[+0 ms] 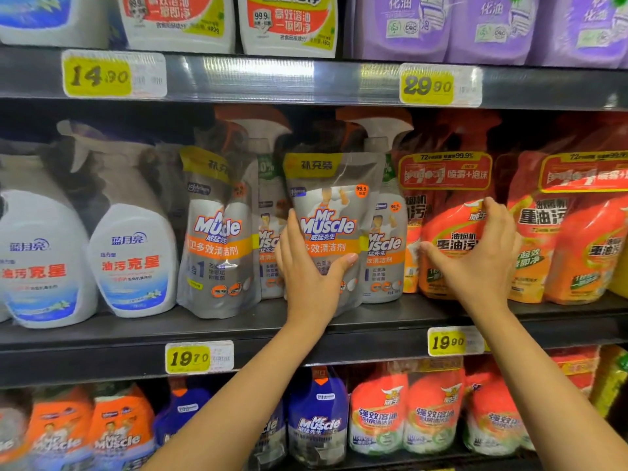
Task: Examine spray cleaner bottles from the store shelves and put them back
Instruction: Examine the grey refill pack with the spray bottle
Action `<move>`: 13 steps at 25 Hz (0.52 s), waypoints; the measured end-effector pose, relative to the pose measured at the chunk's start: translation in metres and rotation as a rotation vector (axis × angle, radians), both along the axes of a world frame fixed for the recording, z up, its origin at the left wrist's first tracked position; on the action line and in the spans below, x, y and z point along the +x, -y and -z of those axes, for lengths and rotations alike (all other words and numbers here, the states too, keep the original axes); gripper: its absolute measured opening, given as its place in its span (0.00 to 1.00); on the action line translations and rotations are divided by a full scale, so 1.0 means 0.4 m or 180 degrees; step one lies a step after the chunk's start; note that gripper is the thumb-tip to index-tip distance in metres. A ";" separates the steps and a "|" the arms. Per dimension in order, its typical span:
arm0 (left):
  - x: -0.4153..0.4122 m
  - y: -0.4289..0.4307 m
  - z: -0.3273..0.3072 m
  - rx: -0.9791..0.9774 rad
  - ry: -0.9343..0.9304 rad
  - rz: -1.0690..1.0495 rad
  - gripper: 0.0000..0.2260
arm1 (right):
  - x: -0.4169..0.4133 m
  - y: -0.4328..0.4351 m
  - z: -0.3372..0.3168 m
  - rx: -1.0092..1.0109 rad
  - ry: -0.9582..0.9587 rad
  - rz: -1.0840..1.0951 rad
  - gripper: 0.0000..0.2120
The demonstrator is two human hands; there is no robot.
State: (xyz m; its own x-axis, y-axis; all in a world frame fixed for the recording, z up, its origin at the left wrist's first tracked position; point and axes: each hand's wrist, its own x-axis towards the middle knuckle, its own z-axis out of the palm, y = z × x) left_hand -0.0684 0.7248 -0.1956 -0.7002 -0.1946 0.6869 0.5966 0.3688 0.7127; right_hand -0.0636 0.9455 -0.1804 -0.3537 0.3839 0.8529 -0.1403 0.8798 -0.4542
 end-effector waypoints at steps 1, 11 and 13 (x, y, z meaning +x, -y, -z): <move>-0.002 -0.002 -0.001 -0.0027 -0.0015 -0.0010 0.45 | 0.002 0.003 0.002 0.0119 -0.0074 0.0047 0.46; 0.022 0.028 -0.006 -0.0695 0.0109 -0.0320 0.47 | 0.021 0.040 0.012 0.0078 -0.0063 0.0067 0.37; 0.046 0.068 -0.017 -0.0685 -0.0010 -0.0224 0.43 | 0.028 0.058 0.012 0.0020 0.0103 0.0235 0.36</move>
State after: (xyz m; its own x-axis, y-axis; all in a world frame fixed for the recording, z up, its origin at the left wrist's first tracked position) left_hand -0.0500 0.6975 -0.1886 -0.6879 -0.0918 0.7200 0.5660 0.5531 0.6113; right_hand -0.0525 0.9224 -0.1853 -0.3521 0.4047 0.8439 -0.0602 0.8900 -0.4519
